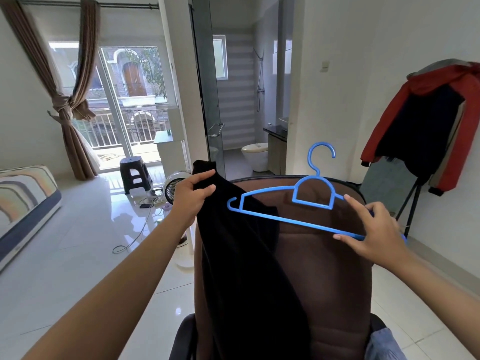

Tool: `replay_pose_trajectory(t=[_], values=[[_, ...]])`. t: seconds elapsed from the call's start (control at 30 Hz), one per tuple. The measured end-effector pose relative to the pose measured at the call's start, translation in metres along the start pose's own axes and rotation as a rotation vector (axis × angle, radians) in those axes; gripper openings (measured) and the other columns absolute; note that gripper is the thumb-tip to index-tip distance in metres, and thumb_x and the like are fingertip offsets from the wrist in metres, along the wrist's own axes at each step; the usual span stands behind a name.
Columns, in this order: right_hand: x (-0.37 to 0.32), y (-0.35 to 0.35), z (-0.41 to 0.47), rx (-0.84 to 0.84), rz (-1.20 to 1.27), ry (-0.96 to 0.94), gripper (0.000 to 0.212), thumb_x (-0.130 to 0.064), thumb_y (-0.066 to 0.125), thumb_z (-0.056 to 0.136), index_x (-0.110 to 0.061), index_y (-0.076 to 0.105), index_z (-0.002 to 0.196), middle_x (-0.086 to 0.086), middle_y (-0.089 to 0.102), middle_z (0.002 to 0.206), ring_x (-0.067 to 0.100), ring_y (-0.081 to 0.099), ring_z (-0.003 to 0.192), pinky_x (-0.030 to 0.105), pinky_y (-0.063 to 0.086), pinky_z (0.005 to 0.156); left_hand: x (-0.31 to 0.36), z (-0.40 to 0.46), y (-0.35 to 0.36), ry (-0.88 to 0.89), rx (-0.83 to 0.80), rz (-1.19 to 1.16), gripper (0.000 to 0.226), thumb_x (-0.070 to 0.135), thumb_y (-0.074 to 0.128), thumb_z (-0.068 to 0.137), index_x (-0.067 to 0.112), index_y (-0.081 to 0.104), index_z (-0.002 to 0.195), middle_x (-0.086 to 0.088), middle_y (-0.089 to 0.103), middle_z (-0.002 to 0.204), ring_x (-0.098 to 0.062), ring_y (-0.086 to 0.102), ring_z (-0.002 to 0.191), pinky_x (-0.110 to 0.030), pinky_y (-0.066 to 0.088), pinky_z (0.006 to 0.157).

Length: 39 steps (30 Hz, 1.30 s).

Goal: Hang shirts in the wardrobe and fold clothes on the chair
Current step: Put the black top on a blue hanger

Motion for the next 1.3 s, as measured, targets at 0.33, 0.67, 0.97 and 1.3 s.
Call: replay_pose_trajectory(t=[0.33,0.67,0.97,1.3], values=[[-0.008,-0.007,-0.009,-0.024,0.106,-0.012,0.093,-0.071,0.061,0.066,-0.024,0.038,0.143,-0.001,0.035,0.09,0.016,0.041,0.075,0.035,0.043,0.064,0.037,-0.013,-0.011,0.111,-0.072,0.207,0.042,-0.006,0.066,0.08,0.029,0.068,0.104,-0.004,0.069,0.11,-0.019,0.065,0.103,-0.034,0.052,0.092],[-0.004,-0.036,-0.024,0.081,0.149,0.047,0.099,-0.045,0.085,0.058,-0.023,0.039,0.144,0.003,0.039,0.093,0.019,0.045,0.08,0.04,0.047,0.071,0.103,-0.052,0.006,0.382,-0.16,0.536,0.036,0.004,0.076,0.074,0.019,0.07,0.107,0.005,0.067,0.096,-0.002,0.062,0.088,-0.006,0.049,0.075],[-0.008,-0.08,-0.032,0.141,0.224,0.052,0.098,-0.054,0.075,0.06,-0.025,0.035,0.145,0.003,0.038,0.097,0.019,0.046,0.08,0.04,0.052,0.067,0.151,-0.089,0.011,0.412,-0.206,0.547,0.035,0.005,0.079,0.071,0.026,0.071,0.098,0.007,0.07,0.096,0.0,0.063,0.088,-0.007,0.047,0.078],[-0.011,-0.115,-0.043,0.17,0.306,0.0,0.098,-0.063,0.073,0.067,-0.017,0.036,0.145,0.0,0.035,0.097,0.024,0.05,0.077,0.036,0.053,0.066,0.183,-0.105,0.005,0.365,-0.31,0.596,0.036,0.003,0.076,0.075,0.025,0.07,0.103,0.015,0.069,0.095,0.008,0.063,0.083,-0.006,0.047,0.075]])
Point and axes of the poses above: each hand's wrist, its own z-axis towards the middle knuckle, its own y-axis out of the palm, x = y × z, the point moved 7 cm from there along z, towards the middle knuckle
